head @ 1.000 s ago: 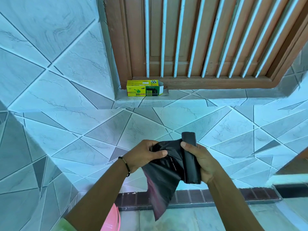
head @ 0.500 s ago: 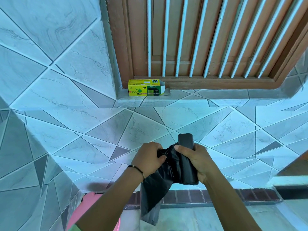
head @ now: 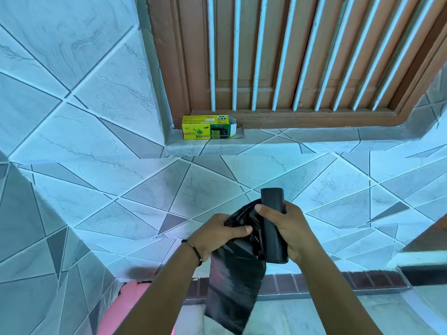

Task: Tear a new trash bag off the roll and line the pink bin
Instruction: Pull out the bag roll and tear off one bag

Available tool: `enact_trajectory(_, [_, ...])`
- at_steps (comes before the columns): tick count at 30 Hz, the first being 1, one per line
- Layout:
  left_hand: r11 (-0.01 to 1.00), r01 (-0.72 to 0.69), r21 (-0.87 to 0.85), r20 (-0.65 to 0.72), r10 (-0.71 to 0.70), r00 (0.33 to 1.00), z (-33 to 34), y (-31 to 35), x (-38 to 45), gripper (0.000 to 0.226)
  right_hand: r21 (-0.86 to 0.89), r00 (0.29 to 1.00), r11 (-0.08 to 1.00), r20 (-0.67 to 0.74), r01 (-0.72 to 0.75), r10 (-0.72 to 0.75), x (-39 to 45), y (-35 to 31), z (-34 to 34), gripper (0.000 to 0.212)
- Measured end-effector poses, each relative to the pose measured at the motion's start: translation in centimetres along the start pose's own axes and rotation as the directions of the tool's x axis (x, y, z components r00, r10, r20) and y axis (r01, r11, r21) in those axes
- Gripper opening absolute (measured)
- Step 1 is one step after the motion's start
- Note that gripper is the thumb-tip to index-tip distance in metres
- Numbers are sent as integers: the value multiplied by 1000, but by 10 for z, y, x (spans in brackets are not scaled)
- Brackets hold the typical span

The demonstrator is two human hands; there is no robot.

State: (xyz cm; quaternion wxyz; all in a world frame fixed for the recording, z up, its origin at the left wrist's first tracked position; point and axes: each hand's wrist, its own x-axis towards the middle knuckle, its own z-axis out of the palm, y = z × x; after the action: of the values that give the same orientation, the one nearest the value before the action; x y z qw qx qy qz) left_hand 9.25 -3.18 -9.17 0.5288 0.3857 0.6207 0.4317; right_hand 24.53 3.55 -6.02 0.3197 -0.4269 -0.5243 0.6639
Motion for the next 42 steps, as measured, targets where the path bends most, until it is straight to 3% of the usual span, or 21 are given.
enact_trajectory(6, [936,-11,352,-78,41,996,-4,-3,5,30,-143,999,989,24,28,-24,5,-1,-9,24])
enact_trajectory(8, [902,-29,431,-85,73,994,-3,-3,5,28,-213,998,975,10,60,-60,7,2,-7,22])
enact_trajectory(13, [734,-47,677,-122,176,977,9,-3,7,29,-439,992,892,-9,109,-125,8,11,1,31])
enact_trajectory(15, [692,-27,722,-161,205,966,8,-7,8,30,-437,993,894,-18,97,-116,10,12,0,35])
enact_trajectory(18, [722,-26,691,-177,204,963,2,-16,6,34,-464,994,881,-15,92,-112,10,10,-4,34])
enact_trajectory(25, [873,-106,477,50,94,994,-8,-13,5,34,-429,993,896,13,112,-118,12,2,-8,31])
enact_trajectory(28, [882,-111,458,54,98,994,-9,-14,4,37,-387,994,916,0,104,-113,11,1,-9,29])
enact_trajectory(30, [820,-82,567,-18,112,994,-7,-14,5,25,-384,994,917,4,103,-110,11,0,-10,28])
enact_trajectory(33, [586,-14,810,-144,222,964,-6,-10,6,16,-451,993,885,36,117,-113,10,-1,-9,32])
enact_trajectory(35, [517,4,856,-169,272,947,-9,-9,7,17,-506,992,853,57,126,-113,10,-1,-7,34])
enact_trajectory(38, [621,-81,779,-87,236,968,-17,-7,7,26,-506,993,855,66,117,-97,10,-5,-9,31])
enact_trajectory(42, [904,-231,360,122,199,972,-19,-6,4,32,-443,993,890,90,110,-78,8,-9,-12,25])
